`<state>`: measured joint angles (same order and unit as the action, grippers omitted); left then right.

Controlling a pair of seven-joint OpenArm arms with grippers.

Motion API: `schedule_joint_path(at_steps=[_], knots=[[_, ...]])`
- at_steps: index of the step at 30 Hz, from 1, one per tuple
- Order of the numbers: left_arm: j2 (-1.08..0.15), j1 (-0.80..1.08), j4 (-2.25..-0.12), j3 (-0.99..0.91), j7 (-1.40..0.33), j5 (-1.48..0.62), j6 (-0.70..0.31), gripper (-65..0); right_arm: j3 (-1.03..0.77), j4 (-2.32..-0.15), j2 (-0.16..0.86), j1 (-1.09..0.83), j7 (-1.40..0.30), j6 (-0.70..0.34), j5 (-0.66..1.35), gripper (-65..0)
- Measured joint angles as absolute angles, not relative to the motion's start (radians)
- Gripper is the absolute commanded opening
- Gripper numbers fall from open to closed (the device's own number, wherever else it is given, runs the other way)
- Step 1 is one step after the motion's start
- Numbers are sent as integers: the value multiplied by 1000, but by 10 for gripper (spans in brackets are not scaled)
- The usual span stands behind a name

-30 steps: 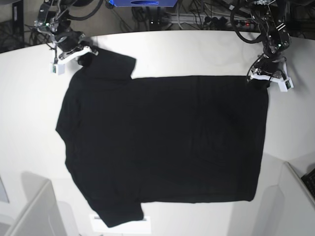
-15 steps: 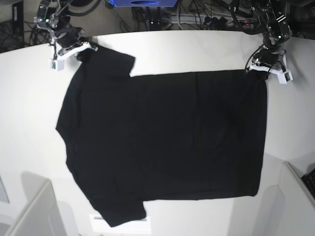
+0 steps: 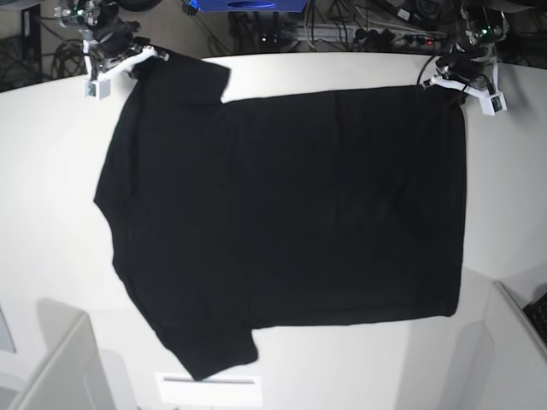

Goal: Fold the T-shirt properly
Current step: 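Pull the gripped collar edge toward the robot with both grippers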

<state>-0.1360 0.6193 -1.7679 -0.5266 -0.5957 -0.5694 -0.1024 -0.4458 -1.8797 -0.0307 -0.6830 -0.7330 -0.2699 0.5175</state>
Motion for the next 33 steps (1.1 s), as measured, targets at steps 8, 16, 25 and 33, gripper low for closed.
schedule_joint_path(at_steps=[8, 16, 25, 33], knots=[[-136, 667, -1792, -527, -595, -570, -102, -650, -489, -1932, -36, -716, -735, -270, 516, -650], [-133, 665, -1911, -527, -601, -574, -104, -650, -489, -1988, -36, -675, -749, -269, 516, -650], [-133, 619, -1925, -527, -609, -574, -101, -650, -489, -1988, -33, -600, -749, -270, 516, -650], [-131, 573, -1922, -527, -617, -577, -95, -650, -494, -1988, -31, -506, -844, -269, 512, -650]])
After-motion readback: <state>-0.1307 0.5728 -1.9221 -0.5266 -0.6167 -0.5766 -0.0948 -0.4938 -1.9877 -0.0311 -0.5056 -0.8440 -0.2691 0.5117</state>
